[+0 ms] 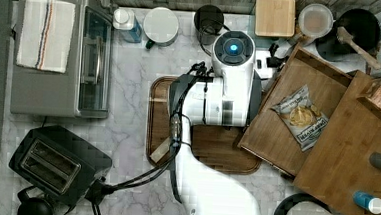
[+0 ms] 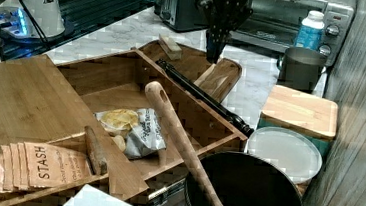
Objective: Close the drawer.
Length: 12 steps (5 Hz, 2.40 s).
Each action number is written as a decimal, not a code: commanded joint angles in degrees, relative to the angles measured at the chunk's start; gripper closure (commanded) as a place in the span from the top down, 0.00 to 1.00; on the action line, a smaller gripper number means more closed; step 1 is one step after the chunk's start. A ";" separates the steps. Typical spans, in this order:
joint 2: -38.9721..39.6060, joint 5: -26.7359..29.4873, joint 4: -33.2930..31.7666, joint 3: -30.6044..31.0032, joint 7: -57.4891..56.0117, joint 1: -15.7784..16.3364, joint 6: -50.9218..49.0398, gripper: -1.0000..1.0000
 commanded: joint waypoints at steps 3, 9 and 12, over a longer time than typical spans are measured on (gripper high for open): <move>9.93 -2.82 15.76 -1.36 -11.18 -2.55 1.72 0.00; 8.70 -2.56 17.63 -4.28 -23.66 -11.30 -6.29 0.00; 4.24 -2.23 9.55 -9.12 -33.96 -18.28 2.41 0.00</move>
